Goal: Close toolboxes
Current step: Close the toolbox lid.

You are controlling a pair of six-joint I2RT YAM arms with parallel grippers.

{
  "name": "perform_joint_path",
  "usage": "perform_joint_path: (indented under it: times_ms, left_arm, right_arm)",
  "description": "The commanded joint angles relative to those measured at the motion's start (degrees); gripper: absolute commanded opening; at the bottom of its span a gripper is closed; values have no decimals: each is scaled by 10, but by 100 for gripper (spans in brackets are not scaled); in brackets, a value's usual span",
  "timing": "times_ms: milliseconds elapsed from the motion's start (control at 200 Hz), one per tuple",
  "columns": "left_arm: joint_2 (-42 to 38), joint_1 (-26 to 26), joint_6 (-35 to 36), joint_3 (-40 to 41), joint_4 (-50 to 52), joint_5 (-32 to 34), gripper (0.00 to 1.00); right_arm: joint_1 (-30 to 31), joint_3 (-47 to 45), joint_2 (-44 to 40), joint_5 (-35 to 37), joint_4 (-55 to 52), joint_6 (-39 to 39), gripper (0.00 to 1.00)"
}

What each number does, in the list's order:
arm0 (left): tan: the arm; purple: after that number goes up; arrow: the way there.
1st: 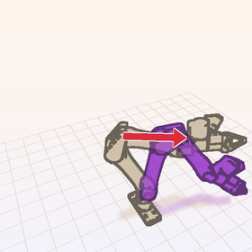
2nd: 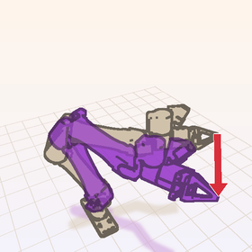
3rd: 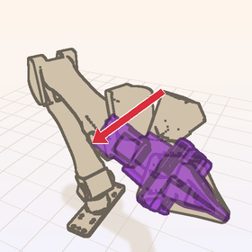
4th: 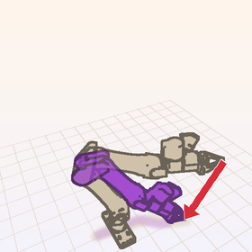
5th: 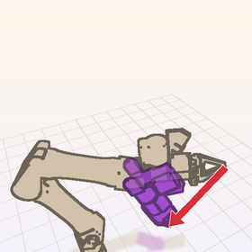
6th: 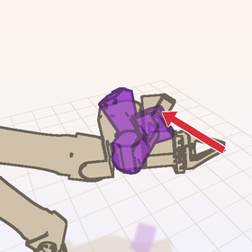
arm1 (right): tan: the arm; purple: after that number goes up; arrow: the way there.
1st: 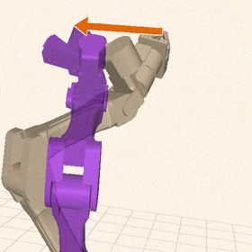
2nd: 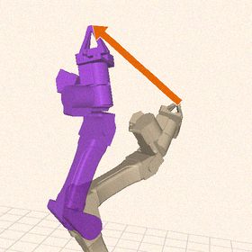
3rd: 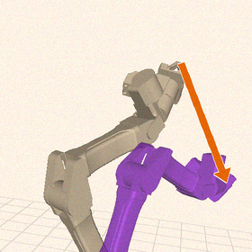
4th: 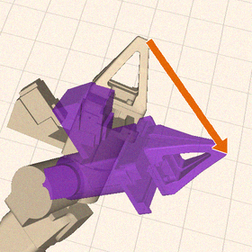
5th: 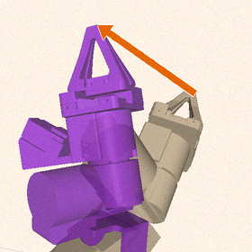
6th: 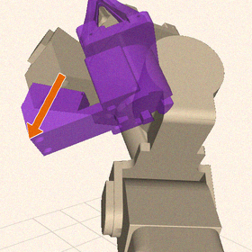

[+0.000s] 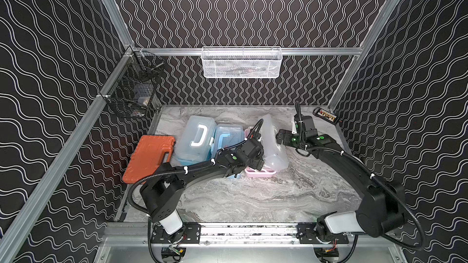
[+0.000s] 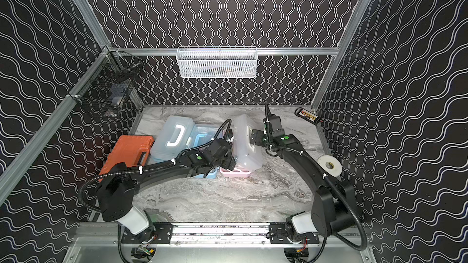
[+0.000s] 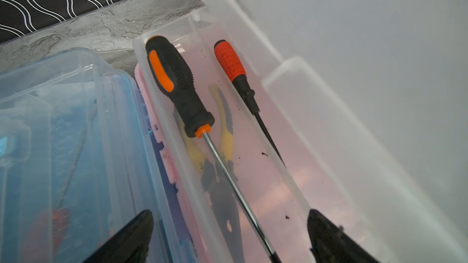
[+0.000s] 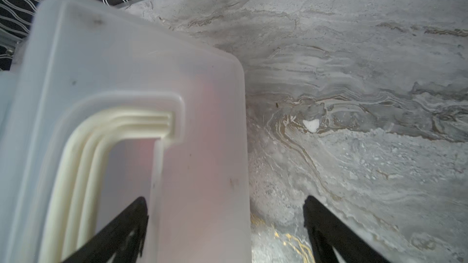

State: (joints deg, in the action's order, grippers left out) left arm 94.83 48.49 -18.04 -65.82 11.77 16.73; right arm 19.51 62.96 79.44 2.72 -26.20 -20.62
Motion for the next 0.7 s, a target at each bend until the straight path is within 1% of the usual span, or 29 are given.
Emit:
perform_joint_path:
  times_ms: [0,210,345,476,481,506,691]
  left_arm:
    - [2,-1,-17,4,-40,4,99]
    - [12,-1,-9,0,-26,15,99]
    - [12,-1,3,-11,-11,29,99]
    - [8,-1,11,-19,-6,33,99]
    - [8,-1,12,-19,-6,33,99]
    - [7,-1,13,-20,-6,33,99]
    - [8,0,22,-31,4,39,99]
  right_arm:
    - [2,6,-35,12,-48,27,99]
    - [13,-4,-95,-51,-47,12,99]
    - [39,1,-119,-61,-42,0,99]
    - [63,13,-105,-28,-63,-2,99]
    - [75,13,-104,-28,-64,-2,99]
    - [83,12,-100,-21,-65,-2,99]
    - [106,10,-62,13,-75,-7,99]
